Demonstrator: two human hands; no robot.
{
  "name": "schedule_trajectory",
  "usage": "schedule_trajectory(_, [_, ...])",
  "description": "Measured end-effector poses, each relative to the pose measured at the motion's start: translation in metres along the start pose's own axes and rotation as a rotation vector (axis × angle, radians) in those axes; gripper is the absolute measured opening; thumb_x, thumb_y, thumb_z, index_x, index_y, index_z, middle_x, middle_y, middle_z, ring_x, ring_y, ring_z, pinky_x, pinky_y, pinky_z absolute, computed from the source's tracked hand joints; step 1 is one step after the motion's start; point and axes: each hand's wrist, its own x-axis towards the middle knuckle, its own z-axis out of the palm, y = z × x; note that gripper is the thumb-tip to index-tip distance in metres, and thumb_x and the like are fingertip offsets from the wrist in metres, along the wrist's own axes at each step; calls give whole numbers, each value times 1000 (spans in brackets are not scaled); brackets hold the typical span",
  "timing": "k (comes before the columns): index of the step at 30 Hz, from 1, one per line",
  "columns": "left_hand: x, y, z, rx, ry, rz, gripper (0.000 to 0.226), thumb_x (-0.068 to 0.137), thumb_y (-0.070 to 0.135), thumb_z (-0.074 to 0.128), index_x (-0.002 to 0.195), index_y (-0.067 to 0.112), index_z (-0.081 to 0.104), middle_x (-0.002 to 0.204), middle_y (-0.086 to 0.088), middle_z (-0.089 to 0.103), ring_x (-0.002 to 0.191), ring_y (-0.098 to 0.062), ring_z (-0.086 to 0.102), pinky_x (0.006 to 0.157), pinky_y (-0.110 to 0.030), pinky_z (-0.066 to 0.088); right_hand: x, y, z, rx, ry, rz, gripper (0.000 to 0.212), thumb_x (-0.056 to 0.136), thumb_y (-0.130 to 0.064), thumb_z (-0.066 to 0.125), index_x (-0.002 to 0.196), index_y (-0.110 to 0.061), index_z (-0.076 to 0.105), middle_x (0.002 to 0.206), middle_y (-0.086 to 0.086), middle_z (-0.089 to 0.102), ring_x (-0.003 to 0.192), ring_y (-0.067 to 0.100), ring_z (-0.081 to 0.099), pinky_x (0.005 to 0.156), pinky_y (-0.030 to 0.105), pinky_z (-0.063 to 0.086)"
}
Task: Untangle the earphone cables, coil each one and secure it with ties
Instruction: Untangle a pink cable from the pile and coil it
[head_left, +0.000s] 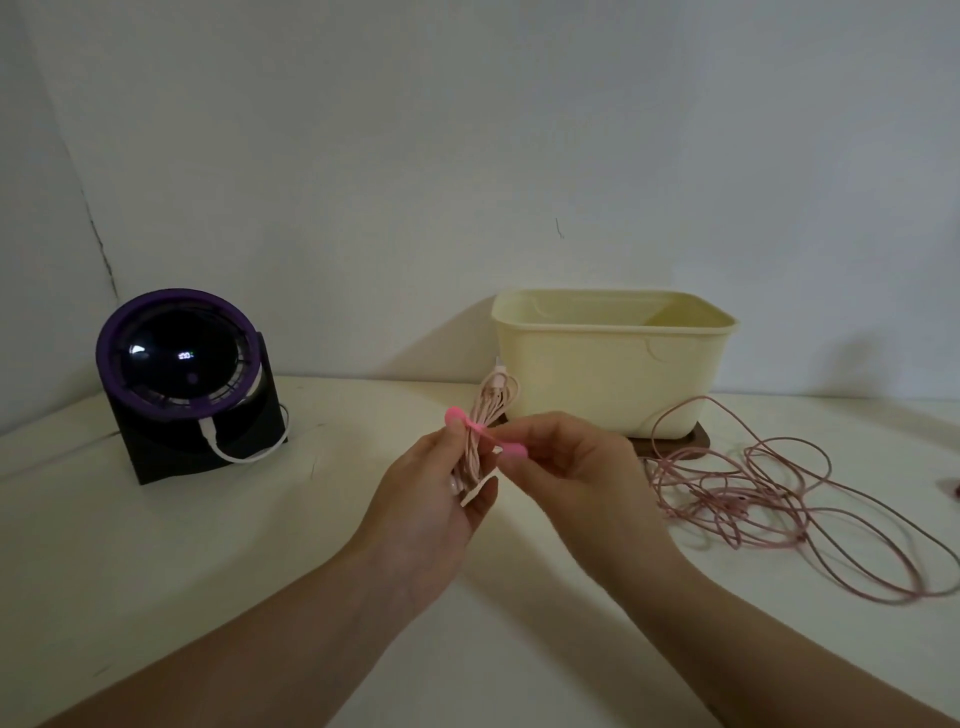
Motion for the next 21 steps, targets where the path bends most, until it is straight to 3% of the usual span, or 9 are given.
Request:
schedule_trajectory(4, [2, 5, 2, -70, -60, 2, 26, 93, 29, 52, 82, 7, 59, 62, -2, 59, 63, -10, 55, 65, -24, 47, 11, 0, -13, 314, -9, 251, 22, 72, 3, 73, 88, -11, 67, 70, 0, 69, 68, 10, 64, 66, 16, 51])
schedule_trajectory(8, [-3, 15, 5, -103, -269, -100, 26, 87, 32, 53, 75, 10, 61, 64, 0, 56, 59, -9, 54, 63, -23, 52, 20, 0, -31, 483, -150, 365, 26, 62, -8, 70, 88, -7, 66, 74, 6, 70, 70, 14, 65, 67, 20, 54])
schedule_trajectory(14, [-7, 17, -7, -157, -613, -433, 19, 79, 19, 73, 91, 5, 70, 66, -2, 57, 60, -13, 56, 73, -31, 52, 21, -3, -38, 354, -319, 209, 23, 67, -12, 76, 88, -4, 71, 92, 19, 67, 89, 27, 60, 89, 36, 48])
schedule_trajectory(18, [-5, 19, -12, -144, -673, -559, 16, 84, 18, 67, 91, 4, 67, 64, -3, 58, 60, -15, 57, 75, -31, 49, 19, -5, -36, 295, -367, 163, 15, 70, -7, 73, 82, -1, 68, 88, 12, 70, 89, 21, 65, 88, 29, 52])
schedule_trajectory(21, [-3, 17, -14, -160, -671, -605, 14, 77, 15, 73, 87, 6, 67, 60, -3, 58, 56, -16, 57, 71, -32, 50, 19, -7, -35, 284, -378, 152, 15, 70, -9, 74, 81, -1, 69, 90, 12, 71, 98, 23, 66, 88, 28, 51])
